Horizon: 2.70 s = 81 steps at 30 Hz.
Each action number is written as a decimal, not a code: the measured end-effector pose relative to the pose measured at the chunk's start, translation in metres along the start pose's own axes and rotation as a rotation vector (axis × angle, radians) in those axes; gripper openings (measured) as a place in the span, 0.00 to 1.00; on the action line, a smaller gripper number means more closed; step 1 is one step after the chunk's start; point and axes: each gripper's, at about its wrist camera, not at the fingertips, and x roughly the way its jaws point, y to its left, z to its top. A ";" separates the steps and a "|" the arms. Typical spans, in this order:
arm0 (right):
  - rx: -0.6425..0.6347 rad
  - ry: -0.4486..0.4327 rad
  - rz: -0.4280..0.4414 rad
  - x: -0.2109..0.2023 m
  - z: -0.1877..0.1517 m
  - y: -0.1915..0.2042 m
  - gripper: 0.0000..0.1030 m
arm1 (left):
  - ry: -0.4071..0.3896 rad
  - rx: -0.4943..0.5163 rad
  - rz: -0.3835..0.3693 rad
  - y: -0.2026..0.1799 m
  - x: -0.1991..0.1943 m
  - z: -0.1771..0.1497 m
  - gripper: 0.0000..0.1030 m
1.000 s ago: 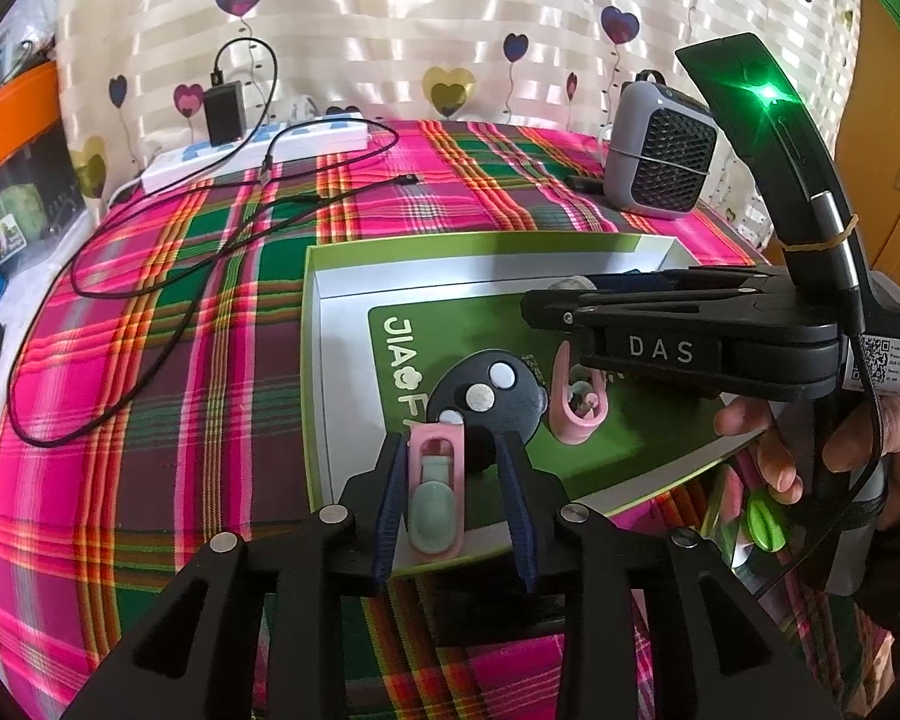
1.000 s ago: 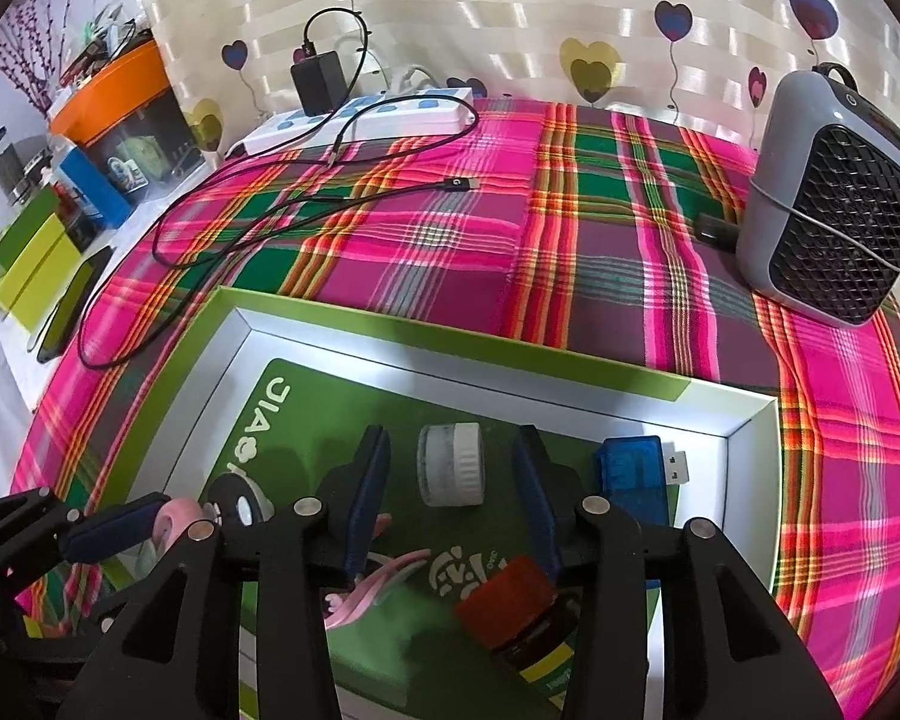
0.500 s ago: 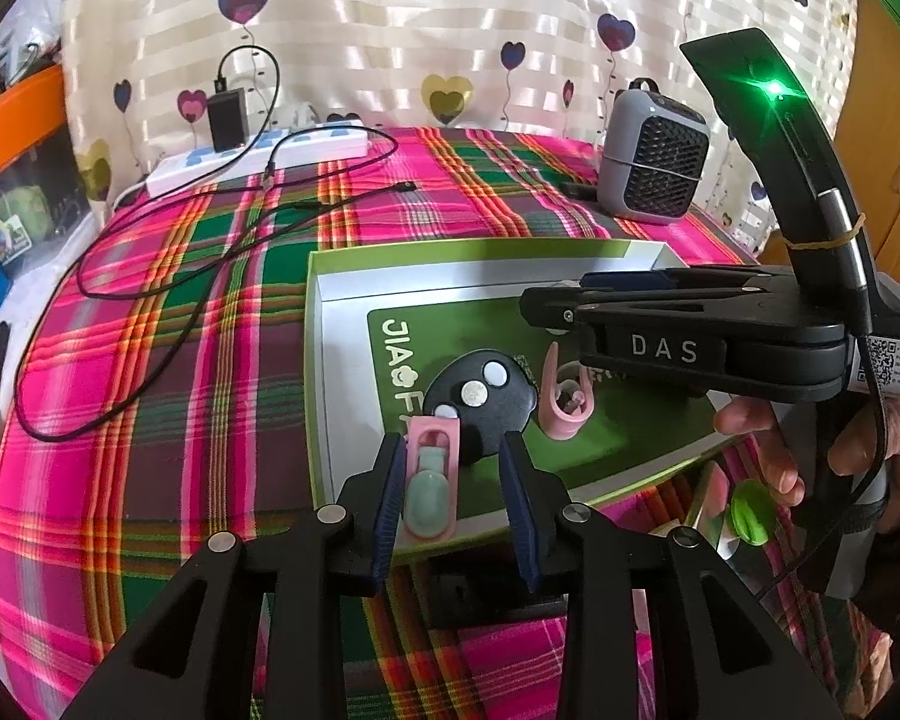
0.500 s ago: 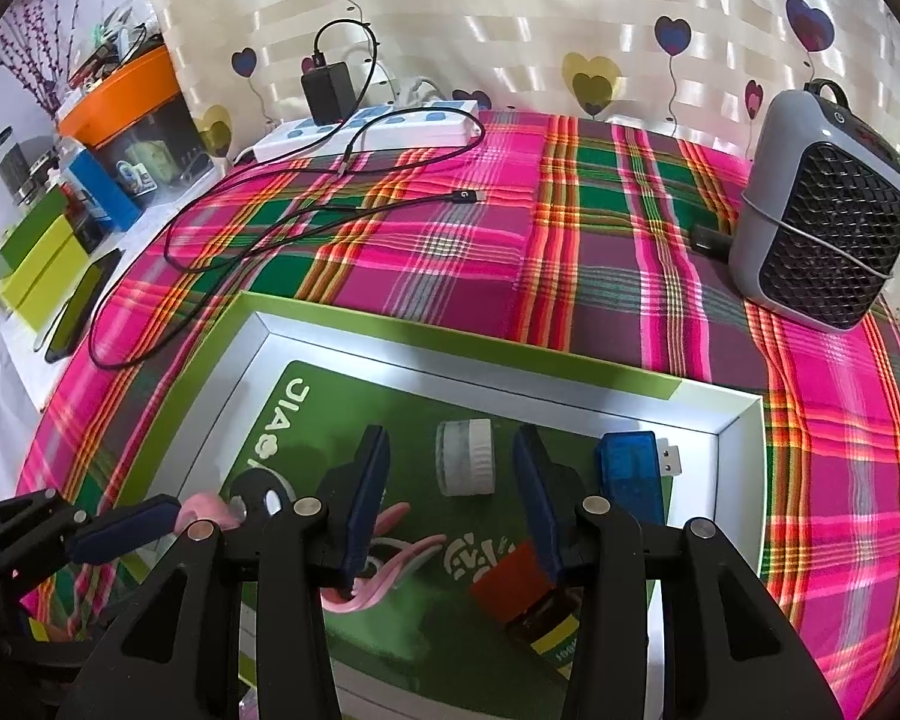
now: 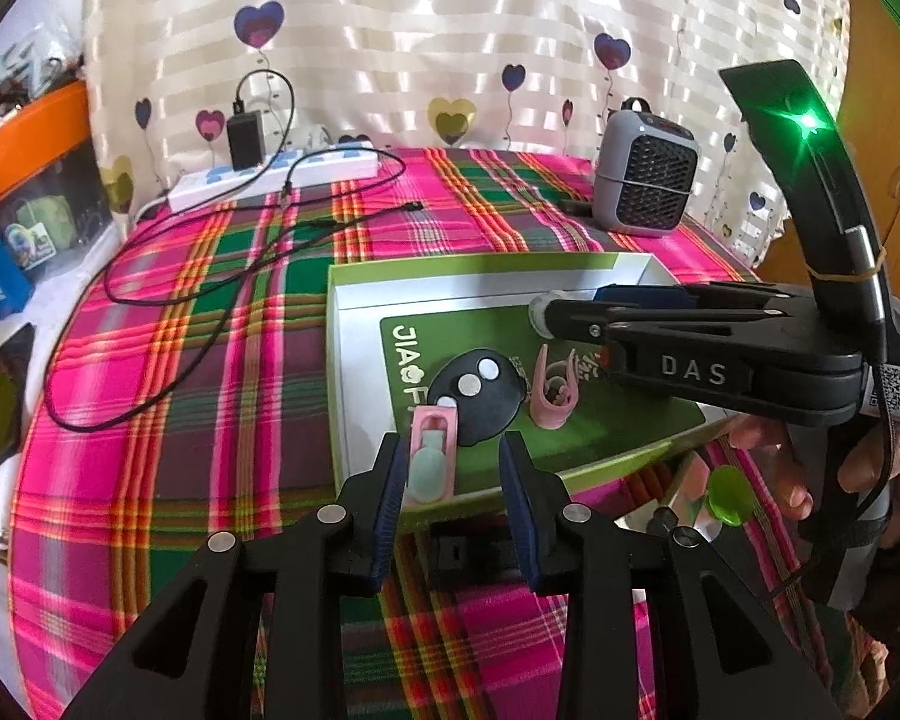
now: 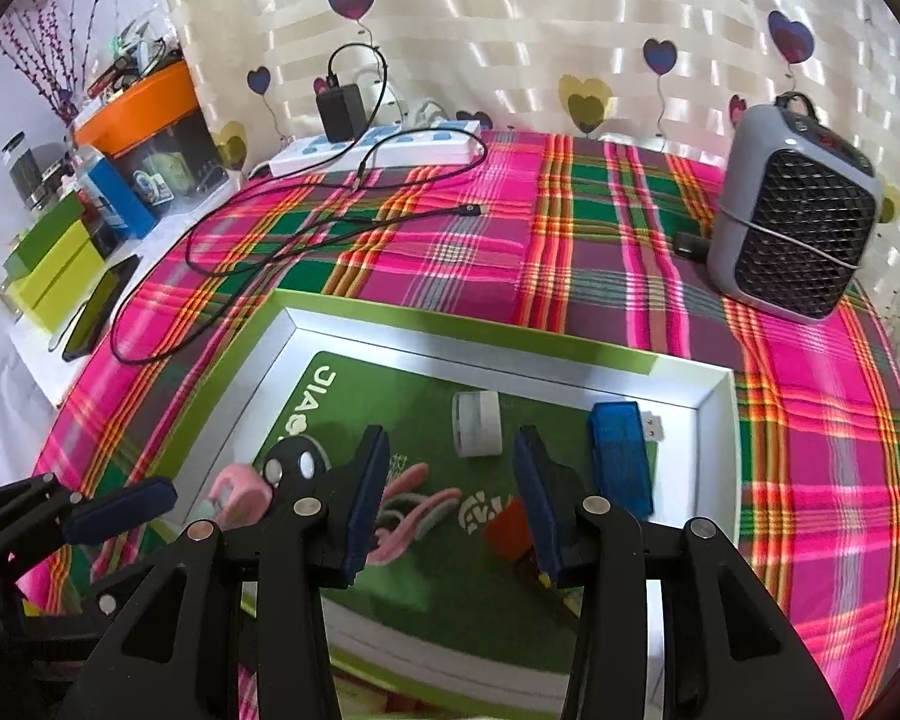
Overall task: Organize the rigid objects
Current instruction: 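Open the right tool to drop the roll while the left tool releases the clip into the box, then withdraw both open tools from the box toward the remaining items, then grasp the green-lidded white jar with the right tool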
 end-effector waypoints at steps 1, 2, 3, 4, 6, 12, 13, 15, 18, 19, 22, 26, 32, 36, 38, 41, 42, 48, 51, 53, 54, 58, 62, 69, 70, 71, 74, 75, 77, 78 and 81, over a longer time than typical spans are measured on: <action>0.003 -0.009 -0.002 -0.003 -0.002 0.000 0.43 | 0.000 0.002 0.004 0.000 -0.002 -0.001 0.30; 0.007 -0.017 -0.003 -0.007 -0.004 0.001 0.43 | -0.003 0.006 0.011 -0.001 -0.004 -0.003 0.30; 0.008 -0.020 -0.005 -0.009 -0.006 0.001 0.43 | -0.005 0.011 0.014 -0.002 -0.006 -0.003 0.30; 0.009 -0.026 -0.008 -0.012 -0.008 0.001 0.43 | -0.006 0.014 0.017 -0.002 -0.007 -0.005 0.30; 0.007 -0.035 -0.017 -0.018 -0.012 0.003 0.43 | -0.008 0.014 0.017 -0.003 -0.011 -0.008 0.30; 0.032 -0.072 -0.016 -0.038 -0.025 0.004 0.43 | -0.029 0.011 0.010 -0.002 -0.026 -0.017 0.30; 0.037 -0.079 -0.014 -0.042 -0.027 0.004 0.43 | -0.030 0.008 0.009 -0.002 -0.028 -0.019 0.30; 0.050 -0.091 -0.015 -0.048 -0.031 0.002 0.43 | -0.035 0.001 0.010 0.001 -0.033 -0.023 0.30; 0.082 -0.095 -0.008 -0.056 -0.040 -0.002 0.43 | -0.041 -0.012 0.010 0.006 -0.038 -0.028 0.30; 0.089 -0.098 -0.005 -0.059 -0.043 -0.003 0.43 | -0.041 -0.014 0.010 0.008 -0.039 -0.031 0.30; 0.093 -0.111 -0.017 -0.067 -0.053 -0.003 0.43 | -0.038 -0.020 0.006 0.012 -0.041 -0.038 0.30; 0.102 -0.125 -0.032 -0.076 -0.066 -0.007 0.43 | -0.029 -0.017 -0.010 0.015 -0.041 -0.047 0.30; 0.136 -0.126 -0.067 -0.083 -0.086 -0.016 0.43 | -0.016 -0.023 -0.037 0.018 -0.037 -0.054 0.30; 0.145 -0.127 -0.092 -0.086 -0.101 -0.020 0.43 | -0.003 -0.021 -0.044 0.018 -0.033 -0.056 0.30; 0.152 -0.121 -0.086 -0.087 -0.107 -0.023 0.43 | -0.001 -0.019 -0.056 0.016 -0.031 -0.057 0.30; 0.151 -0.124 -0.091 -0.088 -0.113 -0.025 0.43 | 0.005 -0.015 -0.068 0.014 -0.029 -0.059 0.30; 0.151 -0.128 -0.088 -0.088 -0.114 -0.025 0.43 | 0.008 -0.013 -0.072 0.014 -0.028 -0.060 0.30; 0.127 -0.113 -0.035 -0.081 -0.116 -0.017 0.43 | 0.016 -0.011 -0.078 0.012 -0.027 -0.062 0.30; 0.112 -0.105 -0.017 -0.077 -0.116 -0.013 0.43 | 0.017 -0.007 -0.079 0.011 -0.027 -0.062 0.30; 0.111 -0.103 -0.011 -0.075 -0.116 -0.012 0.44 | 0.018 -0.007 -0.079 0.010 -0.027 -0.062 0.30; 0.111 -0.101 -0.010 -0.074 -0.115 -0.012 0.45 | 0.018 -0.005 -0.080 0.009 -0.027 -0.063 0.30; 0.103 -0.099 -0.006 -0.072 -0.115 -0.011 0.45 | 0.019 0.000 -0.086 0.007 -0.027 -0.062 0.30; 0.094 -0.092 -0.011 -0.068 -0.114 -0.007 0.45 | 0.021 0.003 -0.090 0.006 -0.027 -0.062 0.30; 0.097 -0.056 -0.016 -0.058 -0.110 -0.007 0.45 | 0.023 0.011 -0.095 0.002 -0.027 -0.061 0.30; 0.106 -0.053 -0.014 -0.056 -0.110 -0.008 0.45 | 0.023 0.012 -0.097 0.002 -0.027 -0.061 0.30; 0.116 -0.050 -0.005 -0.055 -0.110 -0.010 0.45 | 0.024 0.014 -0.098 0.001 -0.027 -0.061 0.30; 0.127 -0.052 0.012 -0.056 -0.111 -0.012 0.45 | 0.024 0.020 -0.101 -0.001 -0.027 -0.061 0.30; 0.125 -0.051 0.014 -0.056 -0.111 -0.012 0.45 | 0.025 0.023 -0.100 -0.001 -0.026 -0.060 0.30; 0.117 -0.052 0.013 -0.056 -0.111 -0.011 0.45 | 0.026 0.027 -0.099 -0.003 -0.026 -0.060 0.30; 0.112 -0.053 0.013 -0.056 -0.111 -0.010 0.44 | 0.027 0.028 -0.099 -0.003 -0.026 -0.060 0.30; 0.106 -0.056 0.033 -0.057 -0.111 -0.009 0.35 | 0.027 0.032 -0.100 -0.005 -0.026 -0.059 0.30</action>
